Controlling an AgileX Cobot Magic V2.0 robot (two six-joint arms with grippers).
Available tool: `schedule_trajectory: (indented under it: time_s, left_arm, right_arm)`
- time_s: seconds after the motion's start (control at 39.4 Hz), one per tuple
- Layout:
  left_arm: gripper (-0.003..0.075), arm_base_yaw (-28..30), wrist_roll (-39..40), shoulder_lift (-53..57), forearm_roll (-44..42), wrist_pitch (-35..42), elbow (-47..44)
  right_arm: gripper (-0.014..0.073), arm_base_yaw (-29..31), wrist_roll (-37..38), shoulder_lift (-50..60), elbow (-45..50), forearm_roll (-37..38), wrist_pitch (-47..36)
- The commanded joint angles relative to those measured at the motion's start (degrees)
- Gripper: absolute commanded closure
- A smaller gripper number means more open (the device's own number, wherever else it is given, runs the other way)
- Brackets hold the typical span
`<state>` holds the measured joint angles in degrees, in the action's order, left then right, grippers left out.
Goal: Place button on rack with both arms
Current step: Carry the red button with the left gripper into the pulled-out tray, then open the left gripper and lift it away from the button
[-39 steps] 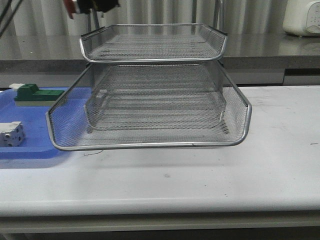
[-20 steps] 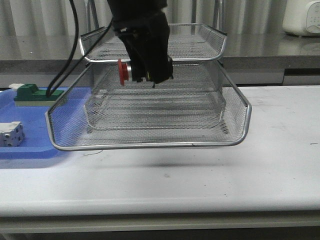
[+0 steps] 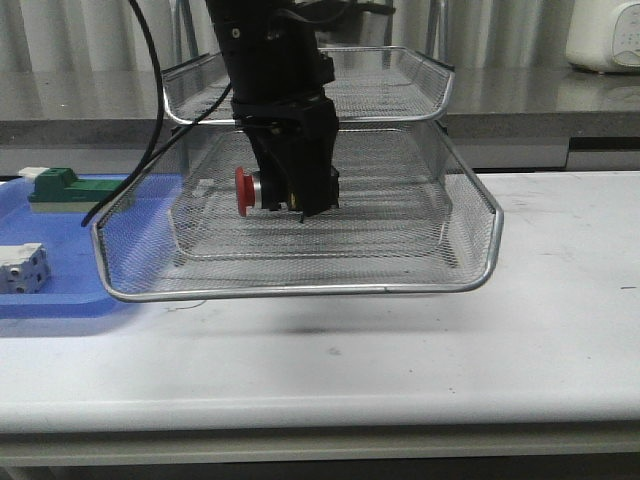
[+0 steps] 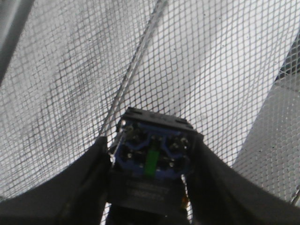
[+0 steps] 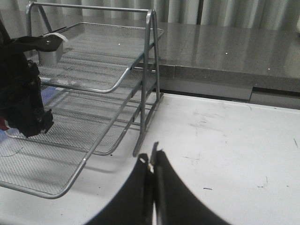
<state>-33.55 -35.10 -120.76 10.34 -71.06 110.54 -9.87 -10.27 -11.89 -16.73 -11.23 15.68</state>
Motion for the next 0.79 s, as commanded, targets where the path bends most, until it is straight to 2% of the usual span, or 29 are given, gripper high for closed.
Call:
schedule_trajectory:
  time_s: [0.0, 0.1, 0.2, 0.53, 0.63, 0.76]
  left_arm:
    - [0.0386, -0.19, 0.75, 3.32, 1.04, 1.28, 1.78]
    - [0.0293, -0.19, 0.75, 3.32, 1.04, 1.28, 1.93]
    - [0.0248, -0.19, 0.89, 3.32, 1.04, 1.28, 1.93]
    - [0.0246, -0.19, 2.49, 5.7, -0.59, -3.02, 4.7]
    - [0.0273, -0.19, 3.8, 8.36, -0.6, -3.02, 4.7]
    - [0.0419, -0.19, 6.07, 11.63, -0.94, -3.02, 4.29]
  right_arm:
    - [0.0704, 0.24, -0.15, -0.42, -1.44, -0.33, -4.91]
    - [0.0704, 0.24, -0.15, -0.42, -1.44, -0.33, -4.91]
    - [0.0704, 0.24, -0.15, -0.42, -1.44, -0.33, -4.91]
    - [0.0704, 0.24, -0.15, -0.42, -1.44, -0.33, -4.91]
    - [0.0704, 0.24, -0.15, -0.42, -1.44, -0.33, -4.91]
    - [0.0704, 0.24, -0.15, -0.42, -1.44, -0.33, -4.91]
